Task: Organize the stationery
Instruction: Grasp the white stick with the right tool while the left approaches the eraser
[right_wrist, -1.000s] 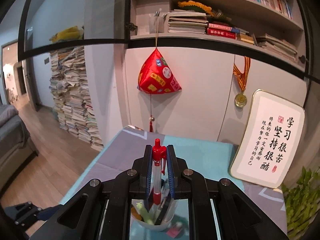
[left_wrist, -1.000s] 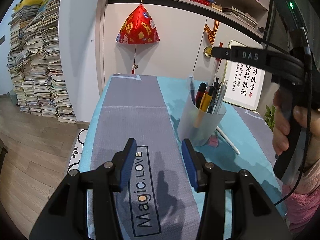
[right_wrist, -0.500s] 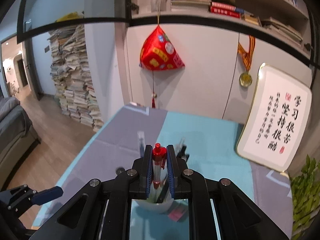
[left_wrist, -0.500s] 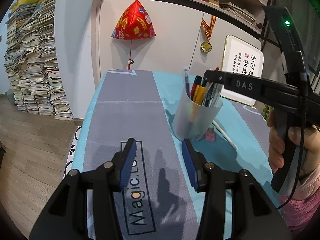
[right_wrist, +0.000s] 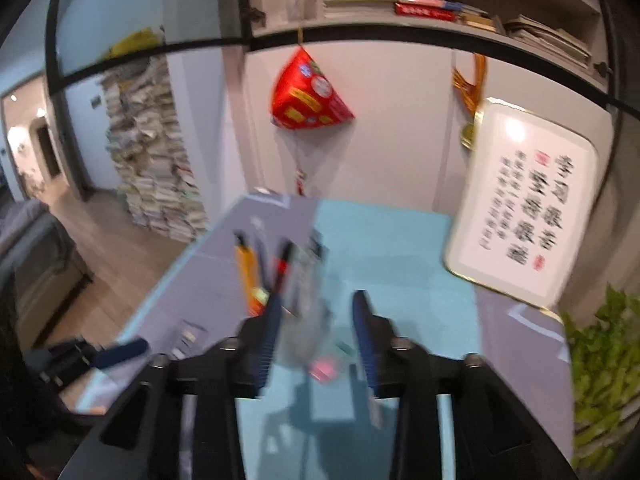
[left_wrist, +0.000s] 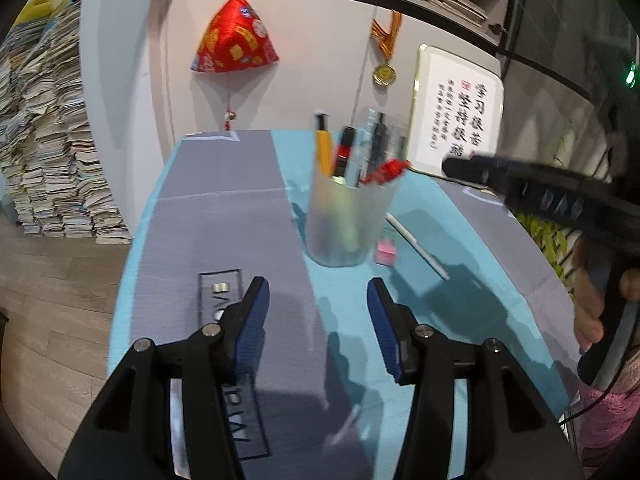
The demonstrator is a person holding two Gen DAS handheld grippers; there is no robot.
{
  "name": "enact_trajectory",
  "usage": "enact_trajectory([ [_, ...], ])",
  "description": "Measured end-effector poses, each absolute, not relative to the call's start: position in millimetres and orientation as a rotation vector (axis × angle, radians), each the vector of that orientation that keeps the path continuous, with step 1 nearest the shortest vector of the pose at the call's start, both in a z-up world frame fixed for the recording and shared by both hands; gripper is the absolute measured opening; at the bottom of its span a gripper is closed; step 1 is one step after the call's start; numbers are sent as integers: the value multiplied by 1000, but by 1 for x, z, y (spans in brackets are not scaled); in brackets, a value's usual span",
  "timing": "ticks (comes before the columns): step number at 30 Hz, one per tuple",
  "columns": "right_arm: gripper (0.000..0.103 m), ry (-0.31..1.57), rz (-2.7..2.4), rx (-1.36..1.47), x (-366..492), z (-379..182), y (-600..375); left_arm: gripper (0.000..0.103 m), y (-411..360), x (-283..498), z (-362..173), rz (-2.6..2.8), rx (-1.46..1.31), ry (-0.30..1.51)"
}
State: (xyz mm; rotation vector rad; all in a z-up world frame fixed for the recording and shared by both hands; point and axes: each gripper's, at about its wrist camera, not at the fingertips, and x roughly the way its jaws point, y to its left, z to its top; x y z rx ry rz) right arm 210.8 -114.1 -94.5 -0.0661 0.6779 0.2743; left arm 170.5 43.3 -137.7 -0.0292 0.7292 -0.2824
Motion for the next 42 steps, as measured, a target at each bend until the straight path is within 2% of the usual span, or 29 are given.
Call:
enact_trajectory([
  [7,40,878,260,-41,221,-151,-140,47,11,171,-144,-353,16,753],
  [9,40,904,267,-45,223,-162,-142,47,2,176,-147,-382,17,766],
  [12,40,917,281,-46,225,-170,-142,40,-9,182,-152,-414,18,786],
  [15,40,918,268,-64,231,-178,-141,40,-19,189,-156,-432,26,795],
  [16,38,922,263,-66,234,-181,-142,40,-21,192,-156,-437,28,797],
  [18,18,951,268,-58,239,-189,-144,40,-26,199,-158,-442,33,802],
  [20,9,947,267,-53,239,-191,-149,39,-32,206,-161,-437,42,807],
  [21,8,951,265,-57,238,-191,-152,39,-34,210,-162,-434,49,811],
  [31,8,959,256,108,212,-185,-215,36,-63,238,-186,-382,162,837],
  [42,8,914,311,170,194,-177,-230,37,-67,248,-191,-319,237,815],
])
